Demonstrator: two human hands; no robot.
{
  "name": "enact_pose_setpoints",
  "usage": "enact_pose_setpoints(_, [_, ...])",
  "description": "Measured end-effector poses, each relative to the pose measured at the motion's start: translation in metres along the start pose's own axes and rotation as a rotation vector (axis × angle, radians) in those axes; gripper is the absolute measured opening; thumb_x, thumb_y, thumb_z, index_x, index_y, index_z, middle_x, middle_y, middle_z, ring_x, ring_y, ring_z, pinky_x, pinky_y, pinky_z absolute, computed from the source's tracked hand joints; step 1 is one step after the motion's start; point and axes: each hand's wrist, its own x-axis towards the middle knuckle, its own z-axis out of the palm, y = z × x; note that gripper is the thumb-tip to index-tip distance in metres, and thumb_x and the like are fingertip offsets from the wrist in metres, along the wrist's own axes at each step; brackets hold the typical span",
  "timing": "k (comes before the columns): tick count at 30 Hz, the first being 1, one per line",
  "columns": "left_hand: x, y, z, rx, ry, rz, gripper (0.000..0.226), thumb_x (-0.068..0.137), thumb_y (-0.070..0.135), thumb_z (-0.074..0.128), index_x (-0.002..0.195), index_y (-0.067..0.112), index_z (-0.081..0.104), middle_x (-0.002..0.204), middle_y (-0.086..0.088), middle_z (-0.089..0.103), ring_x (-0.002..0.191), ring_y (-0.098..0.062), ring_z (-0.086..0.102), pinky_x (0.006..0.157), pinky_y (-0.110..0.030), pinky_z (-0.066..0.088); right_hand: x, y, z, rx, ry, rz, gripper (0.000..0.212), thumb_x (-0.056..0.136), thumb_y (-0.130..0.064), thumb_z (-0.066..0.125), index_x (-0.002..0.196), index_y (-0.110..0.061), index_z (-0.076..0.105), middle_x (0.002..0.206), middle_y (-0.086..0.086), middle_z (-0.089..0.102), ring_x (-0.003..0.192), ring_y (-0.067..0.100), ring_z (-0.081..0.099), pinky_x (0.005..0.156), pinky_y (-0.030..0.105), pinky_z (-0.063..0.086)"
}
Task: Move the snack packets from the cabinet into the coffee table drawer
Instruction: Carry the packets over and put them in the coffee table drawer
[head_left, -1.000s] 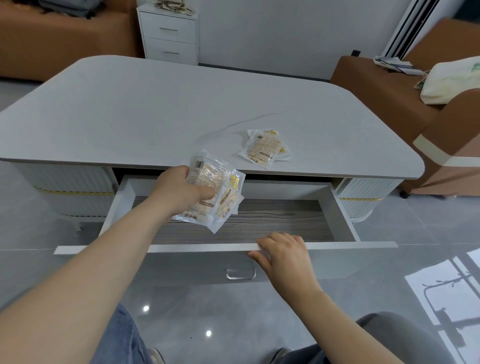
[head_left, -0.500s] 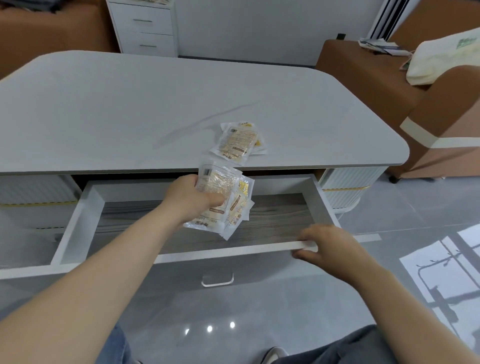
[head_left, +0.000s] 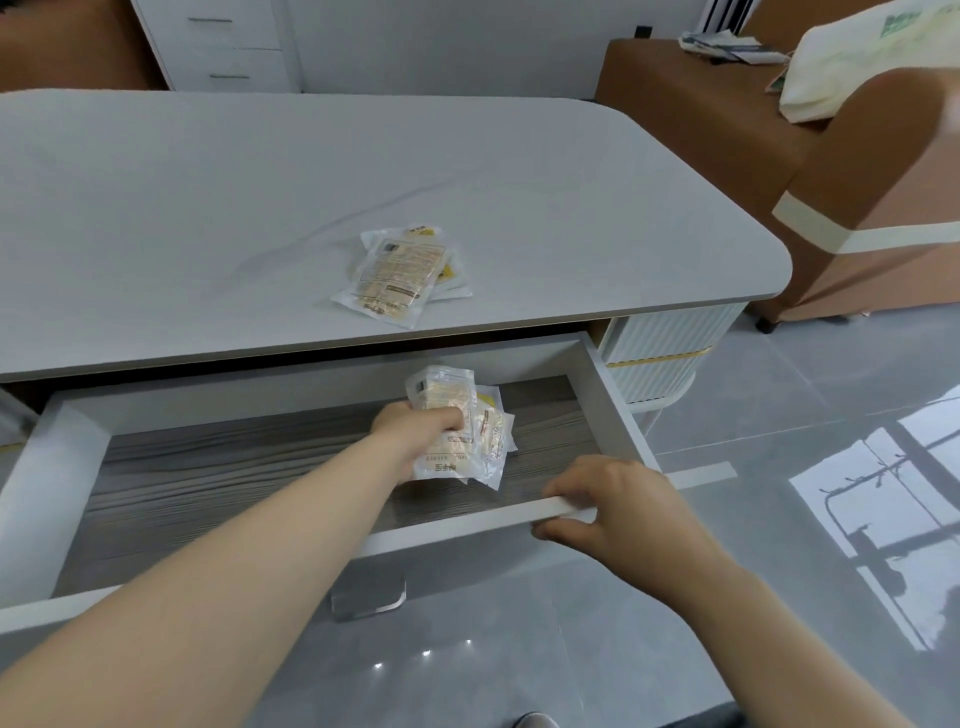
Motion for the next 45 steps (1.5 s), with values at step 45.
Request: enact_pose_setpoints(45, [0.000, 0.069, -0.113, 1.270, 0.253, 1.044, 0.035, 0.089, 0.029, 0.058, 0.123, 0.020, 0.055, 0.123, -0.001, 0.053, 0.105, -0.026, 0.052, 0.081, -0.035, 0.045, 0.181, -0.064, -0.045, -0.280, 0.056, -0.185, 0.093, 0.080, -0.042, 0.071, 0.151, -0.019, 0.016, 0.159, 0.000, 0.009, 0.147, 0.018, 0.006, 0.115, 0.034, 0.022])
